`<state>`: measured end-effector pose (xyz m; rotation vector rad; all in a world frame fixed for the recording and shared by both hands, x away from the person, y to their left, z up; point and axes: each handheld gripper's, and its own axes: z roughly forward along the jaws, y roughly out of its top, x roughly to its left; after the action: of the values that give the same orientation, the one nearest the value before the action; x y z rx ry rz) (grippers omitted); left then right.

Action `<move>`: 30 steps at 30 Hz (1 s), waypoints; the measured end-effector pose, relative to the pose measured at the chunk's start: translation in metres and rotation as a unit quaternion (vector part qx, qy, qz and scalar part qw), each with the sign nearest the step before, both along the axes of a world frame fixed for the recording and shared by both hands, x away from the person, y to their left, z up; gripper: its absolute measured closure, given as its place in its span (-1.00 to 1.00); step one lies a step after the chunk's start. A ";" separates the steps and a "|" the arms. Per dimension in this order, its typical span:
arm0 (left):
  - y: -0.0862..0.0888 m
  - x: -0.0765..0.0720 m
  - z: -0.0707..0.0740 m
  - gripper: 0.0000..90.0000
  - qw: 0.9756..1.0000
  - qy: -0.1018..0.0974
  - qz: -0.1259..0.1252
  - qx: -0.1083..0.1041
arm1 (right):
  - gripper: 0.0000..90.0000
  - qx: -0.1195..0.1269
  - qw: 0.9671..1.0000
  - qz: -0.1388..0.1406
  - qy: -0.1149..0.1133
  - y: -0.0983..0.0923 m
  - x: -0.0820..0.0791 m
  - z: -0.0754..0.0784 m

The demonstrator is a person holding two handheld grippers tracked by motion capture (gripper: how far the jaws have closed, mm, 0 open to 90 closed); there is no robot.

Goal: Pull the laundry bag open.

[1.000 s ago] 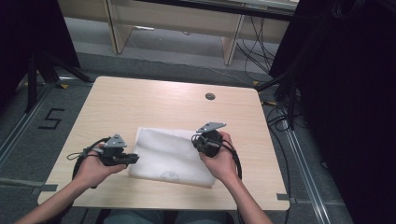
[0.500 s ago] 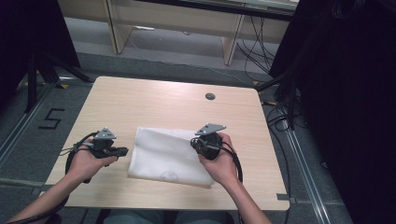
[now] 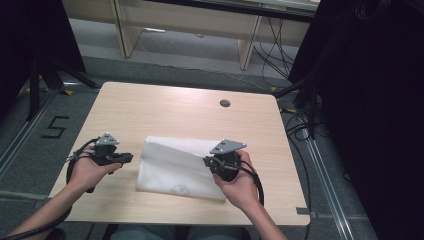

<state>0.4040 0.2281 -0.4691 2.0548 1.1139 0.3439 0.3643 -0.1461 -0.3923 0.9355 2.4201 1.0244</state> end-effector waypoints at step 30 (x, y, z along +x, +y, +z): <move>0.001 0.007 -0.004 0.80 1.000 -0.014 -0.007 0.005 | 1.00 0.040 0.995 0.072 0.051 -0.011 -0.060 -0.003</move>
<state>0.4106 0.2291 -0.4729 2.0592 1.0831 0.3704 0.3045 -0.1575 -0.3957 0.8696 2.5805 1.1580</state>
